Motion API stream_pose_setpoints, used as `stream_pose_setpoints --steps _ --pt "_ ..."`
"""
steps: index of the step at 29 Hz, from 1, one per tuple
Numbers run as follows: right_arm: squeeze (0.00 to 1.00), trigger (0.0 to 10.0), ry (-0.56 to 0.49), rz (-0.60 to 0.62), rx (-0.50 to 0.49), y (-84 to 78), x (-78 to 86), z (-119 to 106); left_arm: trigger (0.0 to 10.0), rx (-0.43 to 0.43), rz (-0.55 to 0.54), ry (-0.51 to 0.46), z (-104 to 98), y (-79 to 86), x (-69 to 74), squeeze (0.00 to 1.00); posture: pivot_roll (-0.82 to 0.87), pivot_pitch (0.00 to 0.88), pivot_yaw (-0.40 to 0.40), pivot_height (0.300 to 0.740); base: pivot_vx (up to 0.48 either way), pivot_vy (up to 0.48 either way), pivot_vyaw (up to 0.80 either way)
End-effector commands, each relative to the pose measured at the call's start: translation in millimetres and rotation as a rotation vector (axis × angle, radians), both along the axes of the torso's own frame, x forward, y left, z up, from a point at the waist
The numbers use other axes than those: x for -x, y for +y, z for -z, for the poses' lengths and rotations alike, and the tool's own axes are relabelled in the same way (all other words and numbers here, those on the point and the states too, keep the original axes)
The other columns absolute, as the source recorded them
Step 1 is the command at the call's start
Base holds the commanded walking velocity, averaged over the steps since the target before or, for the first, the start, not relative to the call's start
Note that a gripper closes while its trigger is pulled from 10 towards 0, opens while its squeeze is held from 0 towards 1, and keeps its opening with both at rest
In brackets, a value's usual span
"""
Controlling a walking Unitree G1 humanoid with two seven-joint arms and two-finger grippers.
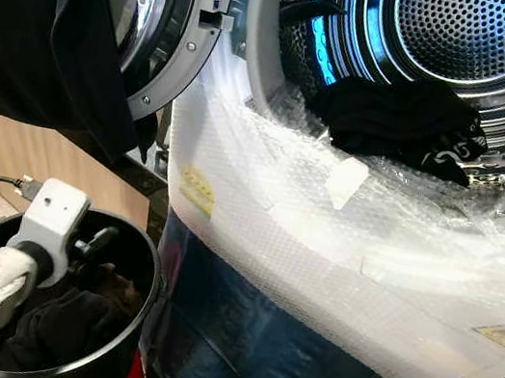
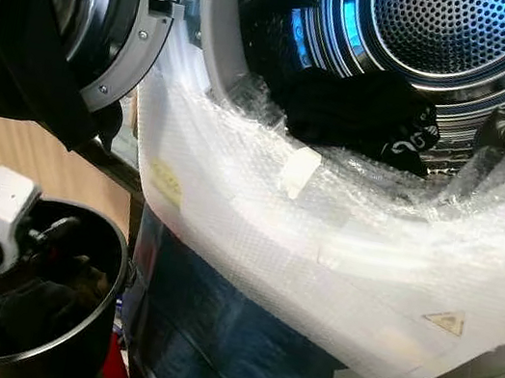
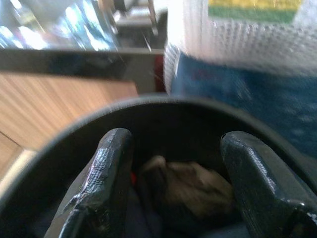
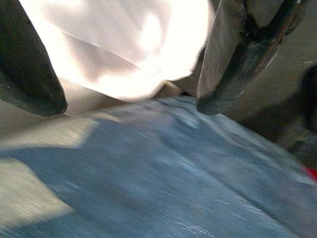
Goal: Clothes washing
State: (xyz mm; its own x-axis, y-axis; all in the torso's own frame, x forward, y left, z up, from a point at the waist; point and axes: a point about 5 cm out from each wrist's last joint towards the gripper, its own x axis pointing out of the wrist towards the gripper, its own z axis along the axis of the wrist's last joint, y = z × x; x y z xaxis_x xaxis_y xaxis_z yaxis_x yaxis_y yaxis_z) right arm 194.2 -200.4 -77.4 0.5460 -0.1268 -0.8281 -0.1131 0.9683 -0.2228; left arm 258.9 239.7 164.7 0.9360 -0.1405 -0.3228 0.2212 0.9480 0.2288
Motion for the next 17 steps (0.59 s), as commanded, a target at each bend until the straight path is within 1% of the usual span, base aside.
stream_pose_setpoints --steps 1,2,3,5,6,7,9,10,11,12,13,14,15,16,17 --pt "0.0 10.0 0.01 0.053 0.029 -9.4 3.5 0 10.0 0.061 0.041 0.025 -4 -5.4 3.2 0.0 0.12 0.0 -0.101 0.74 0.0 0.0 0.0" --pt "0.0 10.0 0.024 0.051 0.036 -9.4 6.5 2 10.0 0.046 0.046 0.027 -4 -2.3 4.5 0.0 0.12 0.0 -0.101 0.74 0.0 0.0 0.0" --pt "0.0 10.0 0.049 0.033 0.053 -9.0 11.5 5 10.0 0.009 0.074 0.042 -5 1.6 8.1 0.0 0.13 0.0 -0.099 0.74 0.0 0.0 0.0" --pt "0.0 10.0 0.054 0.013 0.07 -9.4 14.1 6 10.0 -0.028 0.133 0.064 -5 1.6 13.0 0.0 0.14 0.0 -0.099 0.74 0.0 0.0 0.0" --pt "0.0 10.0 0.053 0.053 0.052 -9.5 17.0 7 10.0 -0.004 0.163 0.1 -5 3.9 18.3 1.0 0.14 0.0 -0.095 0.74 0.0 0.0 0.0" --pt "0.0 10.0 0.052 0.067 0.046 -9.4 17.6 8 10.0 0.006 0.166 0.11 -5 4.7 19.5 1.0 0.14 0.0 -0.095 0.74 0.0 0.0 0.0" --pt "0.0 10.0 0.056 0.049 0.057 -9.1 19.3 8 10.0 -0.019 0.246 0.163 -3 5.6 27.6 1.0 0.14 0.0 -0.094 0.74 0.0 0.0 0.0" --pt "0.0 10.0 0.064 0.056 0.045 -8.0 21.3 9 10.0 -0.061 0.335 0.213 1 5.4 35.8 1.0 0.15 0.0 -0.091 0.74 0.0 0.0 0.0" --pt "0.0 10.0 0.066 0.062 0.04 -7.7 21.6 10 10.0 -0.069 0.35 0.221 1 5.3 37.1 1.0 0.15 0.0 -0.09 0.74 0.0 0.0 0.0" --pt "0.0 10.0 0.072 0.04 0.052 -6.8 21.8 10 10.0 -0.09 0.437 0.223 2 1.1 42.0 1.0 0.14 0.0 -0.09 0.74 0.0 0.0 0.0" --pt "0.0 10.0 0.075 0.022 0.064 -6.2 21.9 10 10.0 -0.103 0.497 0.223 2 -2.1 45.4 1.0 0.14 0.0 -0.09 0.74 0.0 0.0 0.0" --pt "0.0 10.0 0.075 -0.013 0.068 -3.8 21.3 10 10.0 -0.08 0.538 0.237 3 -5.3 48.2 1.0 0.14 0.0 -0.089 0.74 0.0 0.0 0.0" --pt "0.0 10.0 0.069 -0.042 0.057 0.0 19.8 10 10.0 -0.067 0.552 0.259 3 -6.6 48.4 1.0 0.13 0.0 -0.089 0.74 0.0 0.0 0.0" --pt "0.0 10.0 0.068 -0.046 0.054 0.8 19.5 10 10.0 -0.066 0.551 0.264 3 -6.5 48.1 1.0 0.14 0.0 -0.09 0.74 0.0 0.0 0.0" --pt "0.0 10.0 0.061 -0.035 0.05 1.3 18.2 10 10.0 -0.089 0.545 0.273 5 -4.3 46.5 1.0 0.14 0.0 -0.089 0.74 0.0 0.0 0.0"
